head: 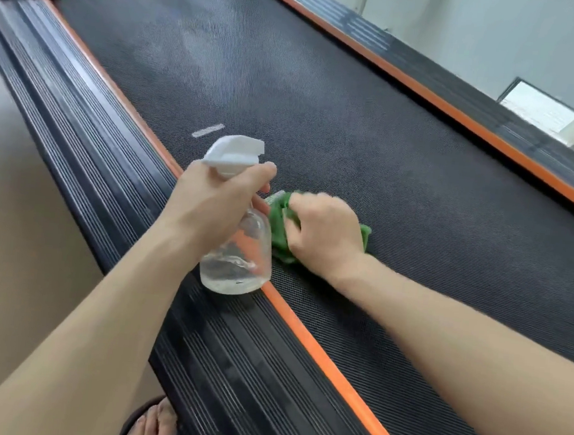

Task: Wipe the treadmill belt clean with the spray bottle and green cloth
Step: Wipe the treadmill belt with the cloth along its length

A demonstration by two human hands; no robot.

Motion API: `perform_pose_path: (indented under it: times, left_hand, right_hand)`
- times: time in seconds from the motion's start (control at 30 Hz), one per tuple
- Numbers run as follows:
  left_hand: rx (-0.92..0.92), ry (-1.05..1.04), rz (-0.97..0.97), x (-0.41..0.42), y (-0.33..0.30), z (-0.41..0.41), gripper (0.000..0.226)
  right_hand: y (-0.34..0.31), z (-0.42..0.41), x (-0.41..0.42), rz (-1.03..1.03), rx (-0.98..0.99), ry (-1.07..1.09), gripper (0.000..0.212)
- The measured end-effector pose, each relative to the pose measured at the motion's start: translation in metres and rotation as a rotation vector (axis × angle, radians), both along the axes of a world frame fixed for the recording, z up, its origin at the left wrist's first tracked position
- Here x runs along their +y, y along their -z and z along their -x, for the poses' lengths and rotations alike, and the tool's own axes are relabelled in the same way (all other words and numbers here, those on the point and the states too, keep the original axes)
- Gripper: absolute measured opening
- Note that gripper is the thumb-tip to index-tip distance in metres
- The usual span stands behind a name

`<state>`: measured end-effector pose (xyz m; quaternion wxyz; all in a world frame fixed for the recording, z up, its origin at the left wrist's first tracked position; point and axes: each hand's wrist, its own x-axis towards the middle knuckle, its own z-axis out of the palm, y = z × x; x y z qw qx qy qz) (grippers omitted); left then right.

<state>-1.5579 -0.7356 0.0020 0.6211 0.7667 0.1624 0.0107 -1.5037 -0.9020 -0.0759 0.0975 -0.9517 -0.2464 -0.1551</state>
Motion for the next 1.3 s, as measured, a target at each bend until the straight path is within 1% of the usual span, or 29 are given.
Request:
perform_pose_path:
  times: [0.17,0.23,0.3,0.37,0.43,0.5,0.57,0.63,0.73,0.8,0.87,0.9,1.0,1.07,1.2,1.3]
  left_hand:
    - [0.021,0.037,-0.017,-0.001,0.001,0.002,0.031]
    - [0.039,0.064,-0.037,-0.002,0.000,0.005,0.031]
    - [0.045,0.090,-0.047,-0.006,-0.001,0.008,0.031]
    - [0.042,0.081,-0.060,-0.009,-0.002,0.010,0.033]
    - [0.039,0.084,-0.102,-0.010,-0.001,0.011,0.035]
    - [0.042,0.096,-0.115,-0.010,-0.002,0.012,0.036]
    - [0.058,0.099,-0.117,-0.010,-0.002,0.014,0.037]
    - [0.072,0.107,-0.121,-0.012,-0.005,0.015,0.039]
    - [0.071,0.138,-0.132,-0.016,-0.009,0.016,0.055]
    - [0.083,0.119,-0.161,-0.015,-0.010,0.016,0.058]
    - [0.086,0.107,-0.183,-0.015,-0.009,0.015,0.053]
    - [0.087,0.097,-0.191,-0.015,-0.009,0.015,0.049]
    - [0.100,0.052,-0.199,-0.017,-0.010,0.015,0.046]
    - [0.112,0.030,-0.218,-0.017,-0.012,0.015,0.048]
    - [0.128,0.013,-0.232,-0.019,-0.012,0.014,0.052]
    - [0.148,0.073,-0.219,-0.020,-0.011,0.016,0.046]
  right_hand:
    - [-0.005,0.104,-0.071,0.015,0.099,-0.190,0.020]
    - [-0.007,0.109,-0.086,0.033,0.099,-0.288,0.020]
    - [-0.006,0.087,-0.073,0.094,0.052,-0.355,0.019]
    - [-0.003,0.048,-0.041,0.086,0.013,-0.268,0.019]
    - [-0.002,0.011,-0.010,0.031,-0.001,-0.096,0.019]
    - [-0.002,0.002,0.004,0.004,0.007,-0.008,0.019]
    - [-0.001,0.022,-0.007,-0.012,-0.002,-0.008,0.018]
    - [-0.003,0.064,-0.037,-0.015,0.025,-0.064,0.019]
    - [-0.005,0.126,-0.091,0.009,0.087,-0.169,0.022]
    - [-0.006,0.133,-0.108,0.032,0.084,-0.253,0.022]
    - [-0.003,0.108,-0.098,0.081,0.040,-0.296,0.021]
    - [-0.001,0.087,-0.083,0.090,0.020,-0.258,0.021]
    - [0.001,0.020,-0.033,0.028,0.015,0.030,0.021]
    - [0.001,0.009,-0.015,0.004,0.027,0.121,0.021]
    - [-0.001,0.061,-0.037,-0.029,-0.001,0.089,0.019]
    - [0.001,0.103,-0.060,-0.025,0.032,0.036,0.020]
